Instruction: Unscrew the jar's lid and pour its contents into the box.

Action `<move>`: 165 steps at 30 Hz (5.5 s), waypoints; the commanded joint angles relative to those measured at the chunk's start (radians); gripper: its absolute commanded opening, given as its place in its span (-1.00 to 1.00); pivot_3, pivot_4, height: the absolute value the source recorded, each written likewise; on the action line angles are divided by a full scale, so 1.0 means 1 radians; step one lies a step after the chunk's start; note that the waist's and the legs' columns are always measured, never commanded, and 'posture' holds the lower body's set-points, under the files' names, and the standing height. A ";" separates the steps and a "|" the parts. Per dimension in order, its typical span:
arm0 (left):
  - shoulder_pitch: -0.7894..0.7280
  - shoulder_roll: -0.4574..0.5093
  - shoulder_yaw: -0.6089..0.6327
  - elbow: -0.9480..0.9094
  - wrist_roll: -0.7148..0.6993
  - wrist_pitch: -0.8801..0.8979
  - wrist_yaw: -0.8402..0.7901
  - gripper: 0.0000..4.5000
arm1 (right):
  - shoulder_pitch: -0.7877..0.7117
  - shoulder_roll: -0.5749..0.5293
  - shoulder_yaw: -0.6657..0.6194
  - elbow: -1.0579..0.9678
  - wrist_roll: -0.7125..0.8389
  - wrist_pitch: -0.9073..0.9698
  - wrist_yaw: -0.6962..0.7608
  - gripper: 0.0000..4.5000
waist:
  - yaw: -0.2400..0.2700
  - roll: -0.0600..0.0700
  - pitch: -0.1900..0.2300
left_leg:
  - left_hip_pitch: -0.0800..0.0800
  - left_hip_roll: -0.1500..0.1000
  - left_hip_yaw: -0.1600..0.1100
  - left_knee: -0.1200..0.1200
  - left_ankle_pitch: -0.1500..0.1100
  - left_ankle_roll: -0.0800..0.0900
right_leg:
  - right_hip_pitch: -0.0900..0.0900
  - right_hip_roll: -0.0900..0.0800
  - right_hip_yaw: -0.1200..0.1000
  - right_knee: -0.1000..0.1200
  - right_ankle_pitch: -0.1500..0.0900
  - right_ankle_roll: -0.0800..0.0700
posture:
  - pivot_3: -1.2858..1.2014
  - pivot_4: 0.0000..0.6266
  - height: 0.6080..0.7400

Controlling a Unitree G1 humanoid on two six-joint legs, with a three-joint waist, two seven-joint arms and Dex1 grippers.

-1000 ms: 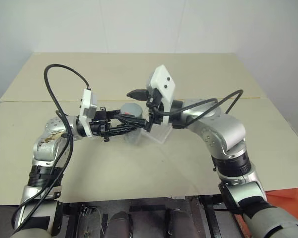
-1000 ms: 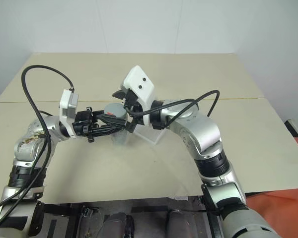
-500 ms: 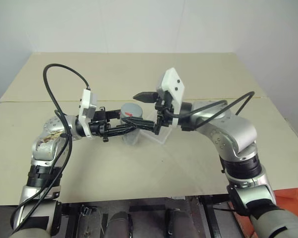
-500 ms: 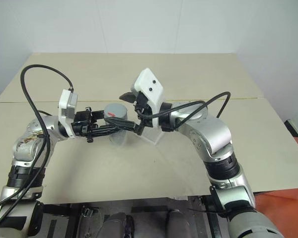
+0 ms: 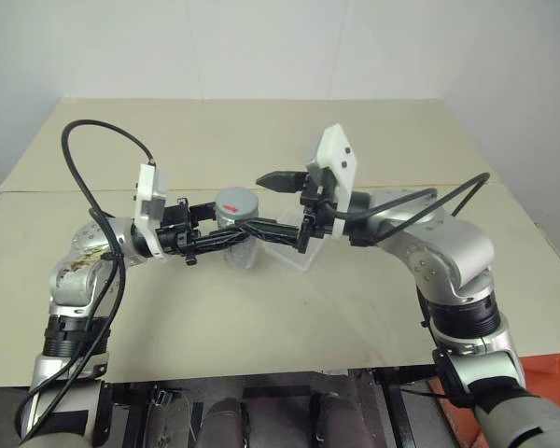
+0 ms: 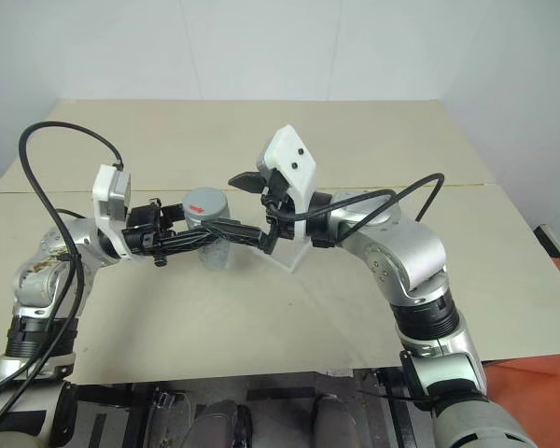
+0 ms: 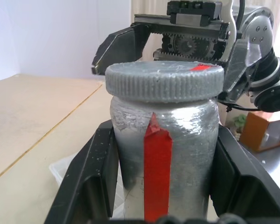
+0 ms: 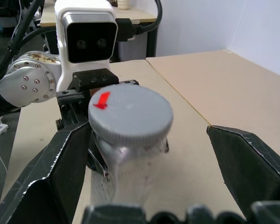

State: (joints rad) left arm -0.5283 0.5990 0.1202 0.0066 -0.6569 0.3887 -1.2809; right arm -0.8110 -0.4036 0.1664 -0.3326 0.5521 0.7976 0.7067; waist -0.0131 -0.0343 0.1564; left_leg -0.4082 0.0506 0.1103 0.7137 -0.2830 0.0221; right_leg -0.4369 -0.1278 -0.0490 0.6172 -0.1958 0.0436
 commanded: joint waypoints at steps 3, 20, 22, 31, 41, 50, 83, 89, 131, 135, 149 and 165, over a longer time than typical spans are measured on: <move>0.002 0.012 0.021 -0.040 -0.021 -0.010 0.000 0.13 | 0.008 -0.040 -0.060 -0.026 0.026 -0.017 0.033 0.99 | 0.002 0.000 0.000 | 0.000 0.000 0.000 0.000 0.000 0.000 | 0.000 0.000 0.000 0.000 0.000 0.000 | 0.03 -0.52 1.00; -0.048 -0.025 -0.025 0.013 0.023 -0.056 -0.009 0.13 | -0.058 0.042 -0.017 -0.025 0.058 0.012 -0.018 0.99 | -0.001 0.000 0.000 | 0.000 0.000 0.000 0.000 0.000 0.000 | 0.000 0.000 0.000 0.000 0.000 0.000 | 0.03 -0.52 1.00; -0.050 -0.025 -0.025 0.013 0.022 -0.057 -0.010 0.13 | -0.072 0.053 -0.003 -0.008 0.038 0.008 -0.031 0.99 | 0.000 0.000 0.000 | 0.000 0.000 0.000 0.000 0.000 0.000 | 0.000 0.000 0.000 0.000 0.000 0.000 | 0.03 -0.52 1.00; -0.046 -0.018 -0.022 0.006 0.018 -0.047 -0.006 0.13 | -0.101 0.078 0.037 0.040 -0.027 -0.007 -0.039 0.99 | 0.000 0.000 0.000 | 0.000 0.000 0.000 0.000 0.000 0.000 | 0.000 0.000 0.000 0.000 0.000 0.000 | 0.03 -0.52 1.00; -0.045 -0.015 -0.022 0.011 0.018 -0.051 -0.014 -0.07 | -0.101 0.081 0.021 0.036 -0.016 0.001 -0.029 1.00 | 0.000 0.000 0.000 | 0.000 0.000 0.000 0.000 0.000 0.000 | 0.000 0.000 0.000 0.000 0.000 0.000 | 0.03 -0.52 1.00; -0.041 -0.012 -0.021 0.006 0.022 -0.053 -0.014 -0.08 | -0.106 0.079 0.015 0.039 -0.009 0.001 -0.023 1.00 | 0.000 0.000 0.000 | 0.000 0.000 0.000 0.000 0.000 0.000 | 0.000 0.000 0.000 0.000 0.000 0.000 | 0.03 -0.52 1.00; -0.020 0.008 -0.002 -0.032 -0.007 -0.031 -0.008 -0.08 | -0.055 -0.015 -0.040 0.035 0.006 0.008 -0.027 1.00 | 0.000 0.000 0.000 | 0.000 0.000 0.000 0.000 0.000 0.000 | 0.000 0.000 0.000 0.000 0.000 0.000 | 0.03 -0.52 1.00; -0.013 0.011 0.003 -0.041 -0.008 -0.025 -0.008 -0.08 | -0.051 -0.032 -0.035 0.045 -0.008 0.003 -0.034 1.00 | 0.000 0.000 0.000 | 0.000 0.000 0.000 0.000 0.000 0.000 | 0.000 0.000 0.000 0.000 0.000 0.000 | 0.03 -0.52 1.00; -0.068 -0.027 -0.039 0.071 0.065 -0.079 -0.016 -0.08 | -0.024 -0.020 -0.069 -0.054 0.092 0.045 -0.031 1.00 | 0.001 0.000 0.000 | 0.000 0.000 0.000 0.000 0.000 0.000 | 0.000 0.000 0.000 -0.001 0.000 0.000 | 0.03 -0.52 1.00; -0.084 -0.034 -0.045 0.084 0.070 -0.087 -0.021 -0.08 | -0.044 0.025 -0.024 -0.039 0.060 0.034 -0.056 1.00 | -0.001 0.000 0.000 | 0.000 0.000 0.000 0.000 0.000 0.000 | 0.000 0.000 0.000 -0.001 0.000 0.000 | 0.03 -0.52 1.00; -0.065 -0.028 -0.034 0.058 0.064 -0.084 -0.025 -0.08 | -0.095 0.104 0.043 0.083 -0.087 -0.016 -0.081 1.00 | 0.000 0.000 0.000 | 0.000 0.000 0.000 0.000 0.000 0.000 | 0.000 0.000 0.000 -0.001 0.000 0.000 | 0.03 -0.52 1.00; -0.038 0.000 -0.018 0.039 0.045 -0.074 -0.021 -0.08 | -0.049 0.004 -0.030 0.066 -0.067 0.002 -0.047 1.00 | 0.000 0.000 0.000 | 0.000 0.000 0.000 0.000 0.000 0.000 | 0.000 0.000 0.000 -0.001 0.000 0.000 | 0.03 -0.52 1.00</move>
State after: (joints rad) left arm -0.5683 0.5855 0.0733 0.0991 -0.5821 0.3270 -1.2832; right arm -0.8593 -0.3691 0.2143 -0.2672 0.4983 0.8054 0.6779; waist -0.0134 -0.0343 0.1564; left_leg -0.4084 0.0505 0.1104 0.7135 -0.2831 0.0224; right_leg -0.4367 -0.1278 -0.0492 0.6165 -0.1957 0.0437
